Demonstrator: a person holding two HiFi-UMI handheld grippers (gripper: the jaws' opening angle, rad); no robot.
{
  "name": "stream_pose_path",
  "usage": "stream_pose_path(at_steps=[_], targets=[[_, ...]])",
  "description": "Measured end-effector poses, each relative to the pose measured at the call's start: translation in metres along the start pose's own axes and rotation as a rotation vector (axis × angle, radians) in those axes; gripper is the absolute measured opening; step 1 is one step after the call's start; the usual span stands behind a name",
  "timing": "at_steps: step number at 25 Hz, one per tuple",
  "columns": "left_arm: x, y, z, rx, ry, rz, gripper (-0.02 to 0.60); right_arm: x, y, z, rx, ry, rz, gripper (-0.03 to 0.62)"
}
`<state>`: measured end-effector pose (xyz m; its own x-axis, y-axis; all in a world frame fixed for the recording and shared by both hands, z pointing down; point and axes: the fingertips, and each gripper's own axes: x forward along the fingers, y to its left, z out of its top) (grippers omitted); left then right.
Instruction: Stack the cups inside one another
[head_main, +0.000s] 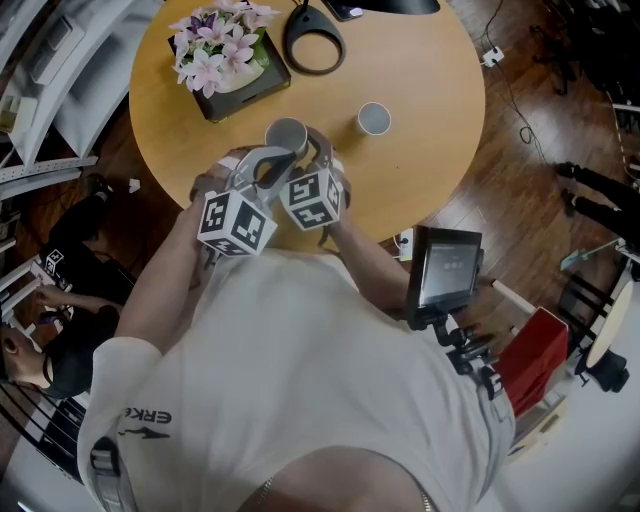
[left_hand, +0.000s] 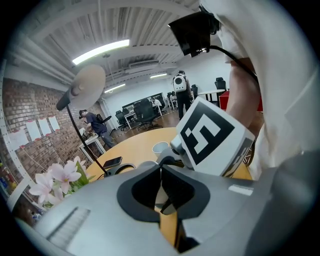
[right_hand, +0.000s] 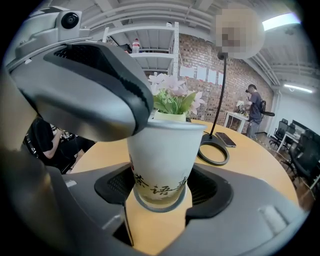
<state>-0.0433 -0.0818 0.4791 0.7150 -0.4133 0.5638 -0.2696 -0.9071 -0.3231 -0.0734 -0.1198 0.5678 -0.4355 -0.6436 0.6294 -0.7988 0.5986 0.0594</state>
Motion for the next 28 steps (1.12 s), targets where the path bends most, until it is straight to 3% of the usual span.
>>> stream_pose_path(at_steps=[6, 20, 24, 28], targets=[[0.007, 0.002, -0.011, 0.015, 0.036, -0.003, 0.012, 0.001, 0.001, 0.0, 0.003, 0.0, 0.016, 0.344], [0.018, -0.004, -0.024, -0.049, 0.055, -0.018, 0.016, -0.004, 0.003, -0.006, 0.017, -0.002, 0.039, 0.365], [0.019, -0.008, -0.027, -0.073, 0.072, -0.045, 0.079, -0.003, 0.004, -0.012, 0.02, 0.018, 0.043, 0.368], [0.018, -0.008, -0.03, -0.082, 0.076, -0.035, 0.084, -0.003, 0.005, -0.019, 0.026, 0.038, 0.046, 0.368]])
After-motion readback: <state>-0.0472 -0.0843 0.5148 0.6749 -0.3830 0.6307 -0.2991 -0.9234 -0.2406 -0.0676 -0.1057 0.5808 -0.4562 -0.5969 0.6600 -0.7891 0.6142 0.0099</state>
